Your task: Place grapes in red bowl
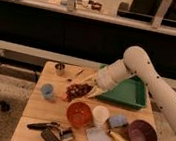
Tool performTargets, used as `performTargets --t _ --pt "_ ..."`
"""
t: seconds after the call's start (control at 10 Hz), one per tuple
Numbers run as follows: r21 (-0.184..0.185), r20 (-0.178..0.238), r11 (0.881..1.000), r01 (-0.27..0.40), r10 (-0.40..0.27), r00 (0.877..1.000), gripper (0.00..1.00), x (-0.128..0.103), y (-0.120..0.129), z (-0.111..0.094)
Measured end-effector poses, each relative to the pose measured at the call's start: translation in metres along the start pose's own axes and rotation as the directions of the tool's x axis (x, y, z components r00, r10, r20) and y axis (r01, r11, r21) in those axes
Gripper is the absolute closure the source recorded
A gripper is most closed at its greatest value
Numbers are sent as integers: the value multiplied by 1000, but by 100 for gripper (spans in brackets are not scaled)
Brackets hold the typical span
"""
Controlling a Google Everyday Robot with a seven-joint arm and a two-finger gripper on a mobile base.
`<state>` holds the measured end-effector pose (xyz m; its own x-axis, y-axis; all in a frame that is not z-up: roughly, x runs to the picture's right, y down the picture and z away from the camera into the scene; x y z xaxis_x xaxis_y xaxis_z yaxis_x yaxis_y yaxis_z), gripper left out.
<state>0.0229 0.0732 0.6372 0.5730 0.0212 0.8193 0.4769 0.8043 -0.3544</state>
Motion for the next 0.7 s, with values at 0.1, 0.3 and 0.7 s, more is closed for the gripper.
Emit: performTargets --t 0.1,0.3,0.7 --pt "0 -4 1000 -7 7 1000 100 5 2 0" --pt "-6 -9 1000 -18 18 1000 100 11 5 5" --pt "-21 -18 999 -38 37 999 100 23 7 15"
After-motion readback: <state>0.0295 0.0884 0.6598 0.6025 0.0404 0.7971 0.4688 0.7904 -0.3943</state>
